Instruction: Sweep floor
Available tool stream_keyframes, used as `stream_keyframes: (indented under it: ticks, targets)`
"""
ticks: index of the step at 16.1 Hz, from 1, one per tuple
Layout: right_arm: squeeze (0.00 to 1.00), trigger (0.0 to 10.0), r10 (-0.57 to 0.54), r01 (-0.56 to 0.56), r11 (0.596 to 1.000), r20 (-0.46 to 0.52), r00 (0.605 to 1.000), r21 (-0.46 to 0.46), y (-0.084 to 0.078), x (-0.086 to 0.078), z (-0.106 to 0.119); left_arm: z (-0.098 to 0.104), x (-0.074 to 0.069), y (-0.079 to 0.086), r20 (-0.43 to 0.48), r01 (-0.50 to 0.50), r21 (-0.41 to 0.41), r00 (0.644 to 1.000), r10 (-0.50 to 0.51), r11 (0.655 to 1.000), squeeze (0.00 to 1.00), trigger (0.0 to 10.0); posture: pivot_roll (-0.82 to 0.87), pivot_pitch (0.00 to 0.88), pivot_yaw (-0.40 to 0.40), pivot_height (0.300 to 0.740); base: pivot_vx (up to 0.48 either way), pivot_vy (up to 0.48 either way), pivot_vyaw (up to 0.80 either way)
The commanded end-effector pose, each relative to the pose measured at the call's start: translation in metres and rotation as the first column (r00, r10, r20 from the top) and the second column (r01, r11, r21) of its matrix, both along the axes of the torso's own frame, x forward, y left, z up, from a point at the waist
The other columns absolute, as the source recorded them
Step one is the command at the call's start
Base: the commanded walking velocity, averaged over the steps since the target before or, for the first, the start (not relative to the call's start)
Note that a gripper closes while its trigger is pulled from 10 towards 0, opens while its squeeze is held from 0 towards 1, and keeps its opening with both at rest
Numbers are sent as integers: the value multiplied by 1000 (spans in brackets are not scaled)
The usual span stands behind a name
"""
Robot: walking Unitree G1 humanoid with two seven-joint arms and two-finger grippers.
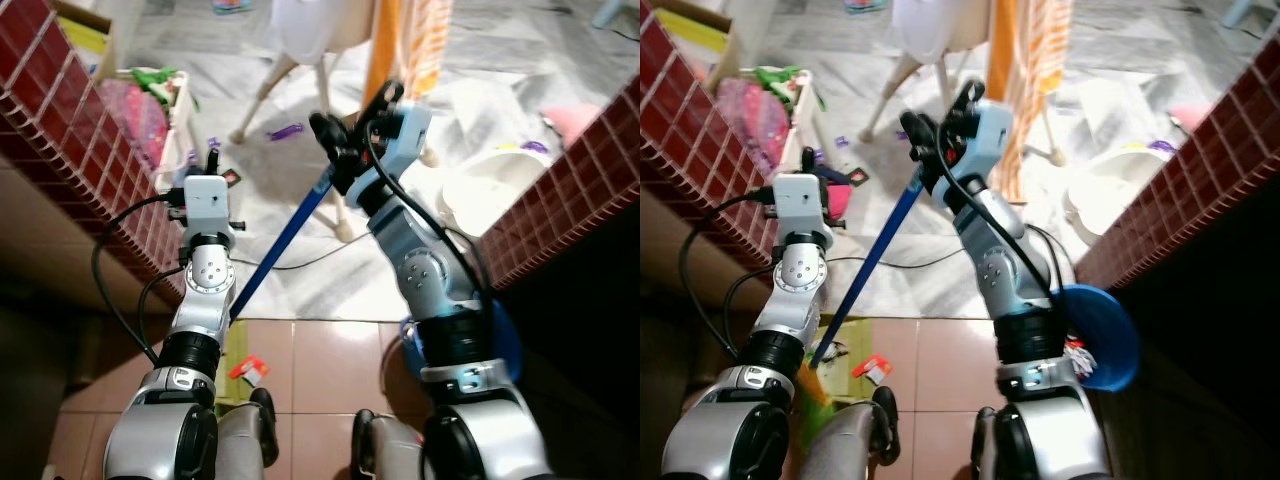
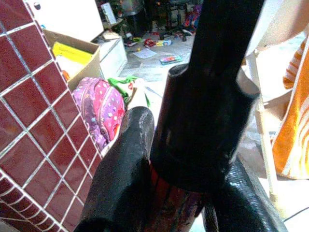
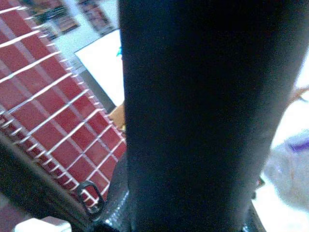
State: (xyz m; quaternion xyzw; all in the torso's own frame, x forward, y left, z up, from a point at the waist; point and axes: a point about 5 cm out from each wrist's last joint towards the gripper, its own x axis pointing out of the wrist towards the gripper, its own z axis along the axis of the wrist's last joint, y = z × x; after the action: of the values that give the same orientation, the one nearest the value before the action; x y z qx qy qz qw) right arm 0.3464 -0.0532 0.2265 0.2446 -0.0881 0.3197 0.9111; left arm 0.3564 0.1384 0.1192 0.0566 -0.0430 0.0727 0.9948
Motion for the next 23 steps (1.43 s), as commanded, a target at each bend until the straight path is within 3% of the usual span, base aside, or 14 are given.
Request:
stream_keyframes:
  ticks: [1, 3, 5, 8, 11, 15, 17, 20, 23]
  targets:
    - [0, 10000, -9, 6, 1000, 130, 991, 25, -4, -4, 26, -39, -14, -36, -162, 42, -338, 982, -102, 940, 0, 10000, -170, 160, -59, 740, 0, 0, 0]
    - [0, 10000, -83, 105, 990, 221, 972, -89, -21, -3, 26, -40, -13, -31, -168, 78, -341, 976, -142, 937, 0, 10000, -158, 129, -41, 740, 0, 0, 0]
    - [0, 10000, -112, 193, 951, 314, 943, -240, -36, -4, 17, -38, -11, -27, -159, 102, -327, 974, -161, 939, 0, 10000, -135, 101, -32, 740, 0, 0, 0]
    - [0, 10000, -215, 314, 906, 327, 920, -286, -58, -4, -1, -28, -9, -25, -112, 142, -320, 976, -186, 937, 0, 10000, -100, 65, -14, 740, 0, 0, 0]
    - [0, 10000, -339, 440, 833, 317, 885, -336, -77, -3, -21, -29, -11, -30, -123, 188, -351, 962, -244, 917, 0, 10000, -78, 47, 8, 740, 0, 0, 0]
    - [0, 10000, -426, 482, 799, 227, 876, -361, -84, -12, -50, -33, -16, -34, -132, 250, -382, 938, -321, 889, 0, 10000, -77, 45, 12, 740, 0, 0, 0]
    - [0, 10000, -468, 501, 778, 183, 865, -379, -87, -16, -62, -28, -21, -28, -104, 260, -412, 939, -329, 873, 0, 10000, -78, 43, 10, 740, 0, 0, 0]
    - [0, 10000, -485, 498, 782, 135, 864, -374, -87, -21, -72, -18, -26, -22, -61, 276, -459, 938, -340, 844, 0, 10000, -69, 40, 4, 740, 0, 0, 0]
    - [0, 10000, -478, 479, 797, 101, 873, -369, -76, -27, -80, -19, -35, -22, -74, 297, -481, 924, -376, 825, 0, 10000, -65, 47, 2, 740, 0, 0, 0]
